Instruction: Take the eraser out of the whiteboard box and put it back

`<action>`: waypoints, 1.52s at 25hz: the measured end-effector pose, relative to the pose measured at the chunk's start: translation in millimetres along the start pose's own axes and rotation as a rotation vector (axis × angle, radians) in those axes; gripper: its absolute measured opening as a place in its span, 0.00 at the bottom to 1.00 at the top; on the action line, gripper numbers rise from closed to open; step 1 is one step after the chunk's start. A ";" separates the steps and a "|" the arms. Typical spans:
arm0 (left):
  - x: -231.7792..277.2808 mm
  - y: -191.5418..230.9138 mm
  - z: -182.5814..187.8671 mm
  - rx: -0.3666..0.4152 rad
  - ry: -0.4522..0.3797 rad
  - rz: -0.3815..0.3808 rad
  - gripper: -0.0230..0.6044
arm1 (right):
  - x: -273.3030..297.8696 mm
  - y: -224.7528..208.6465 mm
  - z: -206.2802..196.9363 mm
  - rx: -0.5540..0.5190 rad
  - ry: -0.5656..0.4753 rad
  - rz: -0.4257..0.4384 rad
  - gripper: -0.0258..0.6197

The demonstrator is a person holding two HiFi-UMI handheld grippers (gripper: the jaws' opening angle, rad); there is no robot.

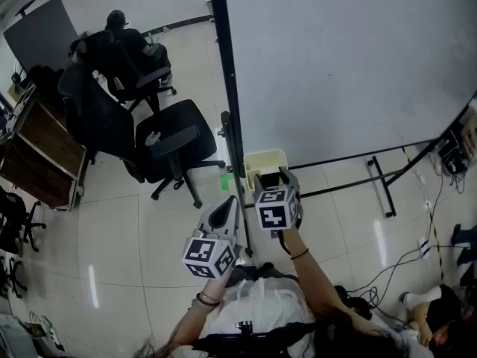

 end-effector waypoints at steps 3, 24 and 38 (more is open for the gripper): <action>-1.2 3.1 0.6 -0.003 -0.002 0.005 0.01 | -9.8 -3.6 5.4 -0.016 -0.019 0.015 0.48; 6.4 -8.8 -0.7 0.026 0.016 -0.057 0.01 | -119.0 -7.2 55.4 -0.033 -0.299 0.069 0.48; 5.3 -4.4 -1.3 0.005 0.011 -0.033 0.01 | -116.2 -8.4 52.3 -0.017 -0.284 0.081 0.48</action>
Point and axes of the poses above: the fingertips, and each gripper's own axes: x forward along the fingers, y to its left, z out of its top, the point moved 7 cm from there along -x, backward along the fingers, and after that the axes turned 4 degrees about z, right-handed, at the moved point
